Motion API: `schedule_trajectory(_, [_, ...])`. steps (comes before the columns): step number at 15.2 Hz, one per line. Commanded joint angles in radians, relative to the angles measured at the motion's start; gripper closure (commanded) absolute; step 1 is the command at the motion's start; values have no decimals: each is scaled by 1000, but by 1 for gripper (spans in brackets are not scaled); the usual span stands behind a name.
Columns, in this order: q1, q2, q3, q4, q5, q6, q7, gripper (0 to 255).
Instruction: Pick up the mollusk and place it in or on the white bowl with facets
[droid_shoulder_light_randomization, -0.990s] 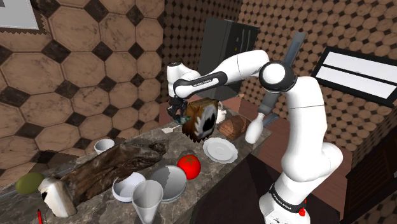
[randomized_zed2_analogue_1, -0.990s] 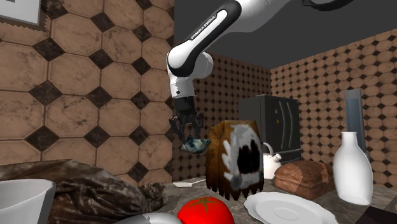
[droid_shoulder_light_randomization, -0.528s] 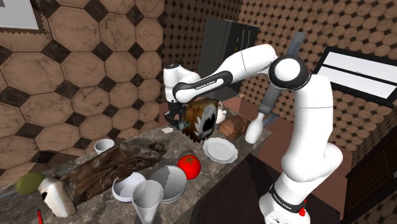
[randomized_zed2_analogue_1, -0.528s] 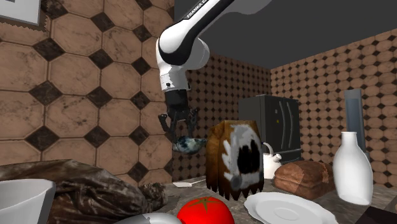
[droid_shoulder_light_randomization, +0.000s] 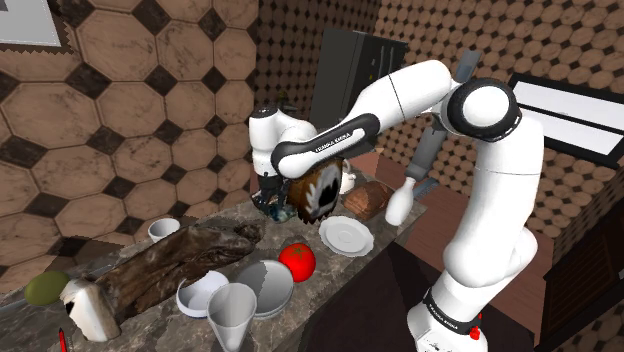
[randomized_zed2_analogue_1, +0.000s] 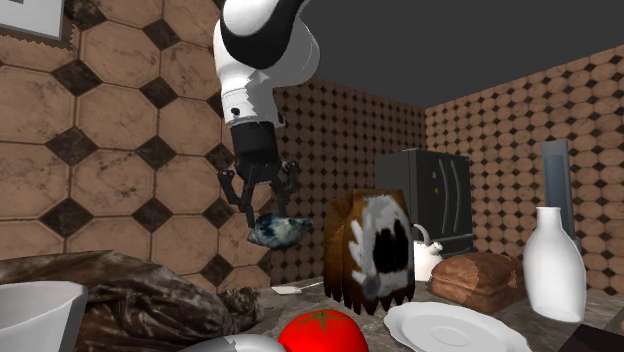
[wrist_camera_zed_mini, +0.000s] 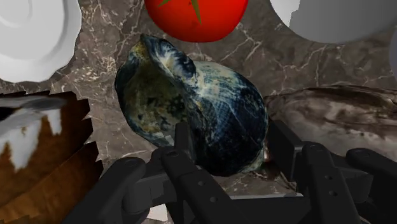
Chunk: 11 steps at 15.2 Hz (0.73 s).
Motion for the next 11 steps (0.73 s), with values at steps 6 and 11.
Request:
schedule_trajectory(6, [58, -89, 78, -96, 68, 3, 114, 255])
schedule_trajectory(11, [113, -129, 133, -131, 111, -8, 204, 255])
